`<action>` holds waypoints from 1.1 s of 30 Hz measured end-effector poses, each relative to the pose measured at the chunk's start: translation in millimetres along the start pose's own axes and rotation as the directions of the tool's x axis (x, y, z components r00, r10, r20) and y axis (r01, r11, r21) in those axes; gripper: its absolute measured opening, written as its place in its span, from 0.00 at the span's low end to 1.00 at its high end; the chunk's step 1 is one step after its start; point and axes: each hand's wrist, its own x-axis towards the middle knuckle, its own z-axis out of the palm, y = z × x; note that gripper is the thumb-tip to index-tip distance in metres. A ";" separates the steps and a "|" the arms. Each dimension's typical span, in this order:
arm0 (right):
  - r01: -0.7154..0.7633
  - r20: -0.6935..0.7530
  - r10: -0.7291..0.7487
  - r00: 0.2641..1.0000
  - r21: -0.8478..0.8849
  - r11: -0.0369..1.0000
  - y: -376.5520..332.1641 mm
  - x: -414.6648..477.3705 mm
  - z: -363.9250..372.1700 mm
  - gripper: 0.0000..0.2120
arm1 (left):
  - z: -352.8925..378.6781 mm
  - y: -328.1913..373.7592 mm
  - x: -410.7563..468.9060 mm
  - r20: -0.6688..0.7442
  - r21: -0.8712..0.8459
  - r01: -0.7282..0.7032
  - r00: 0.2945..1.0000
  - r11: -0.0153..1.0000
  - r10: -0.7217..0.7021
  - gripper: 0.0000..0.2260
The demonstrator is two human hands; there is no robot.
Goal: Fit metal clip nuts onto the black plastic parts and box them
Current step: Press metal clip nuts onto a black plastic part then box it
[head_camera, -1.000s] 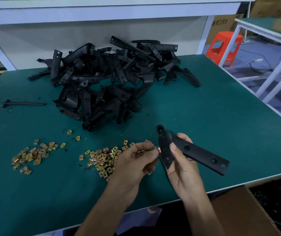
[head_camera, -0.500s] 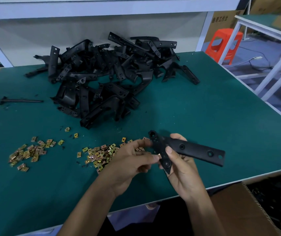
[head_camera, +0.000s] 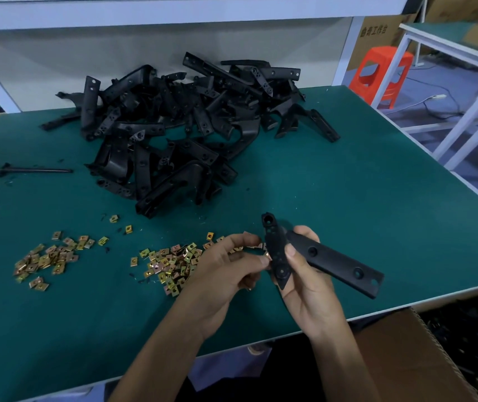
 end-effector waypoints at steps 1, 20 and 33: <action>0.005 0.000 -0.005 1.000 0.001 1.000 0.1 0.2 -0.3 0.20 | 0.2 -0.3 0.3 -0.010 -0.002 -0.003 1.000 1.000 0.003 0.13; -0.055 0.063 0.065 0.996 -0.145 0.988 -0.9 -4.8 0.5 0.21 | -15.8 18.9 -2.6 0.192 0.276 -0.039 0.981 0.960 -0.015 0.16; 0.087 -0.229 -0.054 0.972 0.138 0.987 -23.0 7.9 -16.7 0.06 | -11.0 -7.6 28.1 0.064 0.899 -0.219 0.922 0.378 0.381 0.07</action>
